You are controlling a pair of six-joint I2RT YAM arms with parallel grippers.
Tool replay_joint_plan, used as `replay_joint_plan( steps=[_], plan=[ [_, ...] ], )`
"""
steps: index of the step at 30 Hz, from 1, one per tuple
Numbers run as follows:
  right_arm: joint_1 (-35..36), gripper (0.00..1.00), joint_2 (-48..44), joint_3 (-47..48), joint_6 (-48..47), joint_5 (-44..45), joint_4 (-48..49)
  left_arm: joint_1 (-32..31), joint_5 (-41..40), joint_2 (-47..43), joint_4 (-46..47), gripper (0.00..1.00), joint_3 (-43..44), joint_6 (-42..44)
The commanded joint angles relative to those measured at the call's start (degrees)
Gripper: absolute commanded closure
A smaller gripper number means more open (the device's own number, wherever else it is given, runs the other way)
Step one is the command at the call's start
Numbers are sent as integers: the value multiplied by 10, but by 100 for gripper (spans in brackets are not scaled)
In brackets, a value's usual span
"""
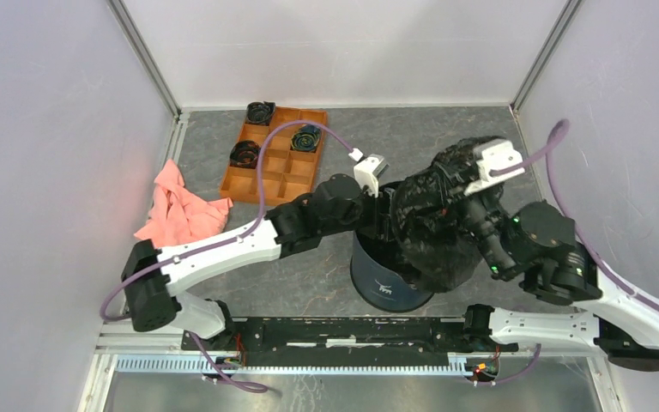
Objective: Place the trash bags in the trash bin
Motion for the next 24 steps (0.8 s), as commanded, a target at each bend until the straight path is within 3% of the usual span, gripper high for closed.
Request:
replay_joint_plan(
  steps=[1, 3, 6, 10, 13, 18, 20, 21, 23, 24],
  plan=[
    [0, 99, 75, 44, -60, 121, 11, 2, -110, 18, -24, 38, 19, -32],
    [0, 99, 96, 34, -85, 165, 12, 2, -109, -5, -10, 36, 1, -34],
    [0, 99, 106, 0, -120, 243, 55, 2, -113, -62, 15, 21, -28, -22],
    [0, 99, 119, 1, -117, 257, 66, 2, -106, -141, 31, 8, -58, -8],
    [0, 99, 129, 19, -119, 261, 61, 2, -62, -206, 94, 1, -102, 1],
    [0, 99, 127, 42, -96, 227, 62, -5, 69, -258, 200, 1, -172, 34],
    [0, 99, 130, 51, -66, 216, 58, -51, 100, -241, 211, 0, -162, 75],
    [0, 99, 132, 59, -47, 204, 49, -89, 72, -230, 182, 0, -145, 109],
    [0, 99, 138, 74, -19, 183, 31, -177, -114, -202, 112, 0, -103, 183],
    [0, 99, 139, 79, -14, 177, 30, -206, -160, -185, 82, 0, -81, 209]
  ],
)
